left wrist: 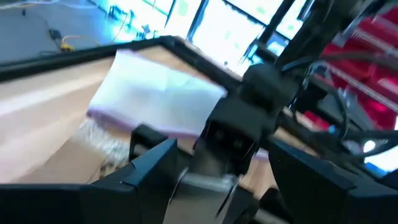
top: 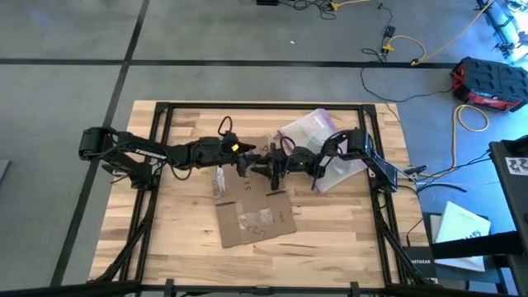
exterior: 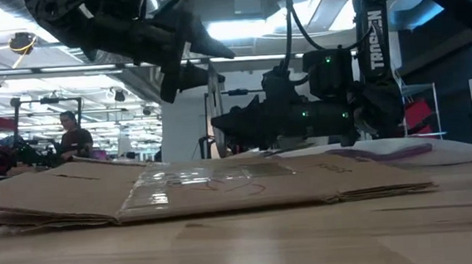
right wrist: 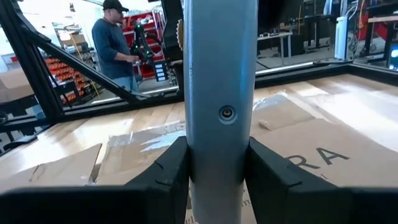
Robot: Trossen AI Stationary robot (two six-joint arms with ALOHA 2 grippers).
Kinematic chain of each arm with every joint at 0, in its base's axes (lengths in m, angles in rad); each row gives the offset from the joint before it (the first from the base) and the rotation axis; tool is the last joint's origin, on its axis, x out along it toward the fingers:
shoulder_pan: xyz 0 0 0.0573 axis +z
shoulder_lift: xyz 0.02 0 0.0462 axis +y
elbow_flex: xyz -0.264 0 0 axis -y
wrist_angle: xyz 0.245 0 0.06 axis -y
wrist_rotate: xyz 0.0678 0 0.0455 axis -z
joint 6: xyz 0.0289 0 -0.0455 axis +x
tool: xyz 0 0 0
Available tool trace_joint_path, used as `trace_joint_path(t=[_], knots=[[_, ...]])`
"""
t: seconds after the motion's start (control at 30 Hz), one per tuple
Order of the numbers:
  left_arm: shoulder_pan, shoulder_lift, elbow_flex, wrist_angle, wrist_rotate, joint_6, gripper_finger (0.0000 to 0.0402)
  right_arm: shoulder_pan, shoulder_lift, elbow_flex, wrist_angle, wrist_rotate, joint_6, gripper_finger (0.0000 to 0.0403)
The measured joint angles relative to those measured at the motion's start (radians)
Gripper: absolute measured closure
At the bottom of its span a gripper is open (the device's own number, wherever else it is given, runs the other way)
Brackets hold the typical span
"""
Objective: Unpack boxes
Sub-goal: Close the cutter
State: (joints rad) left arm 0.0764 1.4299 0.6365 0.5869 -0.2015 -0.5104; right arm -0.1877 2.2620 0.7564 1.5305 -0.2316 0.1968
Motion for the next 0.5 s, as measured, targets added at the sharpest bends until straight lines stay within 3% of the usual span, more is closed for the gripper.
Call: trace_joint_path(t=[0.5], knots=[[0.009,-0.003,0.003,0.014,0.001,-0.049,0.0163,-0.002,0.003,-0.002,-0.021,0.026,-0.009,0.0299]])
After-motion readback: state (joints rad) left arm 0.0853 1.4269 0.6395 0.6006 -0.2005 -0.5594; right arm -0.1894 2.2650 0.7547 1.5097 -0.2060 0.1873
